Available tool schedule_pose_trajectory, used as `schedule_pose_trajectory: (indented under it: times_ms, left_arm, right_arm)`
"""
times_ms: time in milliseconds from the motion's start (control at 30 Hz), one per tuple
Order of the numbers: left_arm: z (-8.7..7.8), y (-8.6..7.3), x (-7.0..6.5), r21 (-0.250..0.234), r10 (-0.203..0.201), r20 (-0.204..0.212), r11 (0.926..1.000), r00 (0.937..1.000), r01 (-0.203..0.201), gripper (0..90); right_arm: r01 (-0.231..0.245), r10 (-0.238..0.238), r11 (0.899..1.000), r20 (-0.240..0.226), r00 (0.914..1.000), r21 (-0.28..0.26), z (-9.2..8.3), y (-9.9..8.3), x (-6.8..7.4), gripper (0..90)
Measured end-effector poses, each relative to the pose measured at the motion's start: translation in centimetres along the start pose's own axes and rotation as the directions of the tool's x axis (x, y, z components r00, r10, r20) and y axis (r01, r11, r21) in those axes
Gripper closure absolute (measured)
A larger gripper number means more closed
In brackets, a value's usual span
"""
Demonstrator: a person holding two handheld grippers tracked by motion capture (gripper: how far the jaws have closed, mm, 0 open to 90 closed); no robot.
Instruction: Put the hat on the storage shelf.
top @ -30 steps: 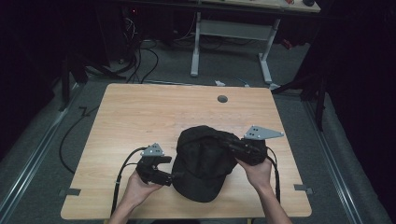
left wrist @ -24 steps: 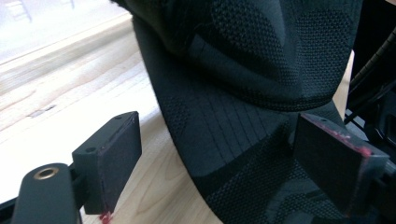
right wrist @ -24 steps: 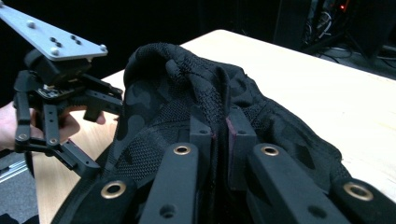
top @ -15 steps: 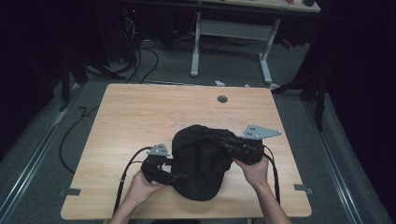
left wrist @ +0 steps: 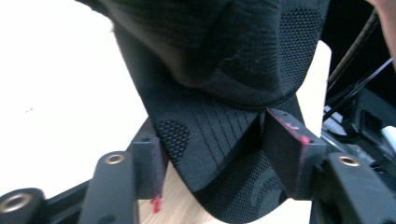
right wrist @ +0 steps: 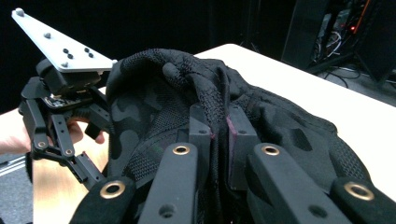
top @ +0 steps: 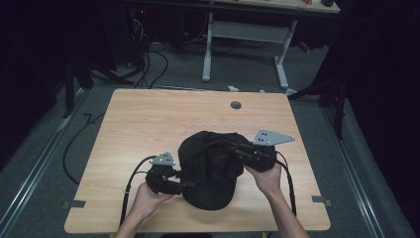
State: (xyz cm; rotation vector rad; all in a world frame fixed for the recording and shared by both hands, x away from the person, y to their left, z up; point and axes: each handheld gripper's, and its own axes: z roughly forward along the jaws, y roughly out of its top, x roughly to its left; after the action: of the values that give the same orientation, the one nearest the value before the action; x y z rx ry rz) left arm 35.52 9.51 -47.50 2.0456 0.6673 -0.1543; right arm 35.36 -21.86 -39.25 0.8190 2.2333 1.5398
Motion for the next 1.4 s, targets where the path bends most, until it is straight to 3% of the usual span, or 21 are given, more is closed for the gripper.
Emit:
schedule_pose_trajectory:
  times_ms: [400, 700, 867, 1200, 1400]
  left_arm:
    - [-1.0, 0.0, -0.1, -0.026, -0.012, 0.064, 0.9996, 0.9979, 0.013, 70.8]
    - [-2.2, 0.4, -0.6, -0.057, 0.018, 0.153, 0.9983, 0.988, -0.01, 85.6]
    - [-2.5, 0.4, -0.7, -0.072, 0.029, 0.139, 0.9972, 0.9898, -0.019, 86.1]
    - [-3.6, 0.3, -1.0, -0.112, 0.046, 0.097, 0.9931, 0.9942, -0.035, 86.4]
    - [-4.5, 0.3, -0.8, -0.15, 0.031, 0.072, 0.9884, 0.9969, -0.02, 86.3]
  right_arm:
    - [0.029, -0.029, 1.0, 0.026, 0.9993, 0.001, -0.1, 0.2, 0.1, 81.0]
    - [0.025, -0.025, 1.0, 0.027, 0.9993, -0.01, -0.4, 0.1, -0.1, 75.2]
    - [0.014, -0.014, 1.0, 0.028, 0.9995, -0.012, -0.4, 0.1, -0.2, 69.3]
    - [-0.003, 0.006, 1.0, 0.081, 0.9967, -0.03, -1.0, -0.4, -0.2, 42.9]
    - [-0.035, 0.039, 0.999, 0.097, 0.9945, -0.041, -2.2, -1.0, -0.7, 37.6]
